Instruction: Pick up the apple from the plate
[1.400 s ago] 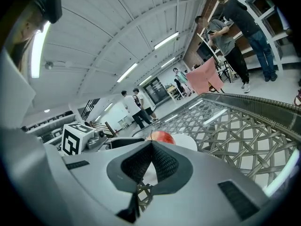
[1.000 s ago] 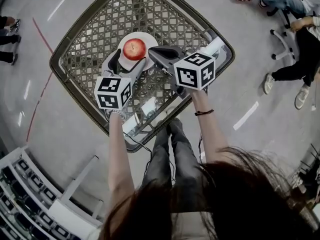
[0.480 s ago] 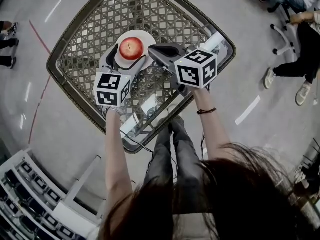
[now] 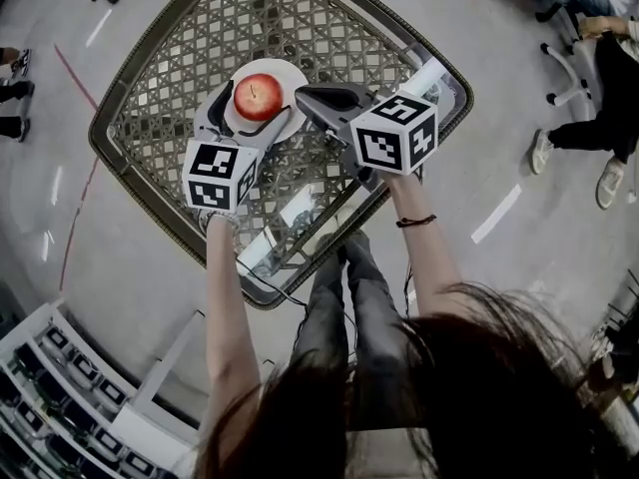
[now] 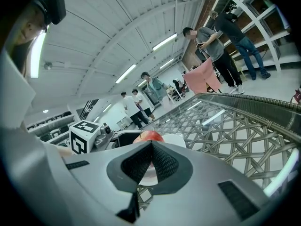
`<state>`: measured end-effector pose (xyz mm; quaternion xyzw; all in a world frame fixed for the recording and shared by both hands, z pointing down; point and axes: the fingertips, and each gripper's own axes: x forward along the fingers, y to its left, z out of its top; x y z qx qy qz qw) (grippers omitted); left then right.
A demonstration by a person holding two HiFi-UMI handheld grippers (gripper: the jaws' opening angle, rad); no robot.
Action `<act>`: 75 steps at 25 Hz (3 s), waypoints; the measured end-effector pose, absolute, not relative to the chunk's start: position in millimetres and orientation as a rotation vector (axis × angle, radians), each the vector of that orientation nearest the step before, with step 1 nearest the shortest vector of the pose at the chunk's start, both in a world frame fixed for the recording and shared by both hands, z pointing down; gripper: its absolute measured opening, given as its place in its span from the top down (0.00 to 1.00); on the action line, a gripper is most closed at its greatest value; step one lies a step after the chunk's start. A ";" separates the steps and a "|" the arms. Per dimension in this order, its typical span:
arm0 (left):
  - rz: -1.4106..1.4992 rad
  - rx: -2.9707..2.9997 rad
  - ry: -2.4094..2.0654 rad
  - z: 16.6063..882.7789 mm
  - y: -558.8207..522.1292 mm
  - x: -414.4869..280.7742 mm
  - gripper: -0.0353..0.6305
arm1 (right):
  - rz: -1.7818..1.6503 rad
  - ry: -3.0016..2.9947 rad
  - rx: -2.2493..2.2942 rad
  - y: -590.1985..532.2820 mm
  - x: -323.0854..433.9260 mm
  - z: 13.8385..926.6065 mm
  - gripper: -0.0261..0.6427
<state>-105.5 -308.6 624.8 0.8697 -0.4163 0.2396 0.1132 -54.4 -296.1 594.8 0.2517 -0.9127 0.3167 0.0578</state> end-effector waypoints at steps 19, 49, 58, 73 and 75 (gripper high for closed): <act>0.789 2.575 -1.235 637.4 -322.2 -98.4 0.30 | 0.992 -2.765 0.792 -295.7 -47.5 600.1 0.95; 0.658 2.477 -1.277 598.7 -304.3 -101.8 0.31 | 0.953 -2.775 0.726 -288.8 -52.9 562.3 0.95; 0.626 2.445 -1.299 579.0 -289.0 -106.2 0.31 | 0.901 -2.776 0.657 -277.6 -60.5 540.3 0.95; 0.559 2.414 -1.327 550.7 -257.5 -115.6 0.31 | 0.856 -2.793 0.622 -253.6 -69.7 513.3 0.95; 0.552 2.413 -1.327 545.4 -252.8 -115.7 0.31 | 0.854 -2.796 0.622 -249.6 -70.5 508.3 0.95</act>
